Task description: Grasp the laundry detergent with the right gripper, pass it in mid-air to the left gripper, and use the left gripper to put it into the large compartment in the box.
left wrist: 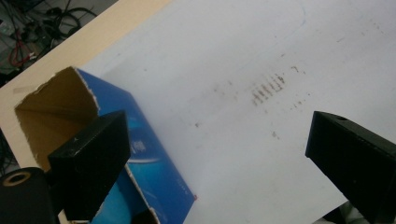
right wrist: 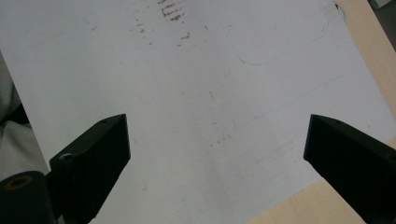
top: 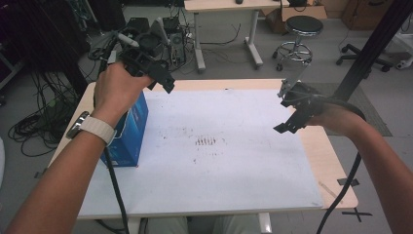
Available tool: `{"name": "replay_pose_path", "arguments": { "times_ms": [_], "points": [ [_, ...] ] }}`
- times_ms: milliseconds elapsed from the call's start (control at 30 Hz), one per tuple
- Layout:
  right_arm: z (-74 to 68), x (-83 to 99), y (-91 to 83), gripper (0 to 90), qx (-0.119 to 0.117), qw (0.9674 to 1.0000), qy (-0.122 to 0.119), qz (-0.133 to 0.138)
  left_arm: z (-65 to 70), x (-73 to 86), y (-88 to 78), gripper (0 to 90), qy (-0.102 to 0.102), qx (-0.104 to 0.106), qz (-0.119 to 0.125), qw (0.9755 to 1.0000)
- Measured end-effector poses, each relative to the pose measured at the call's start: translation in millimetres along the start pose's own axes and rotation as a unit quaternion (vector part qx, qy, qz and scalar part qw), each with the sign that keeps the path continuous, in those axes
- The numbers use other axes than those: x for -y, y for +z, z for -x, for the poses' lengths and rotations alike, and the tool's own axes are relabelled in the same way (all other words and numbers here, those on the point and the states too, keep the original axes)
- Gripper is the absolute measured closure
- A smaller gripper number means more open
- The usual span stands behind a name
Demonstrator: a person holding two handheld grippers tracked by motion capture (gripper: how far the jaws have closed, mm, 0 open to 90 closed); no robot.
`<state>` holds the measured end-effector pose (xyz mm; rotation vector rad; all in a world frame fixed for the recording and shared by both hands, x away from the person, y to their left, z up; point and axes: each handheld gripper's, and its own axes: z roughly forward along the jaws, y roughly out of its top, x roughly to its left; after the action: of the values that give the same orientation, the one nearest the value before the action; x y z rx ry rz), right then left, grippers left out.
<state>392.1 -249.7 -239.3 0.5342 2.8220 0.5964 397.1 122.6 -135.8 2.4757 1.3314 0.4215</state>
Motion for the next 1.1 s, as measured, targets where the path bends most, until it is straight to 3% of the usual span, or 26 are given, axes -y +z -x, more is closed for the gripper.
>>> {"name": "replay_pose_path", "arguments": {
  "times_ms": [200,333,400,533,633,733,1100],
  "points": [
    [1.5,-2.6,0.4,6.8,-0.002,1.0,0.0,-0.003,10.3,-9.5,9.3,6.6,0.03,0.008,-0.011,0.9995],
    [2.6,-4.3,1.2,6.8,-0.004,1.0,0.0,-0.008,18.5,-17.5,17.9,6.4,0.062,0.02,-0.015,0.9978],
    [2.8,-4.4,1.4,6.8,-0.004,1.0,0.001,-0.008,20.0,-18.7,19.3,6.5,0.067,0.022,-0.014,0.9974],
    [3.7,-4.0,2.3,6.8,-0.005,0.9999,0.002,-0.012,25.4,-23.6,25.9,6.5,0.102,0.036,-0.019,0.9939],
    [4.0,-4.1,2.5,6.8,-0.005,0.9999,0.003,-0.013,26.6,-25.0,28.0,6.4,0.113,0.041,-0.02,0.9925],
    [5.5,-5.4,4.3,6.7,-0.007,0.9998,0.0,-0.017,29.4,-28.6,35.4,6.5,0.135,0.049,-0.026,0.9892],
    [8.7,-9.3,7.4,6.6,-0.011,0.9997,-0.001,-0.023,35.0,-33.8,52.6,6.2,0.171,0.066,-0.036,0.9823]
  ]
}}
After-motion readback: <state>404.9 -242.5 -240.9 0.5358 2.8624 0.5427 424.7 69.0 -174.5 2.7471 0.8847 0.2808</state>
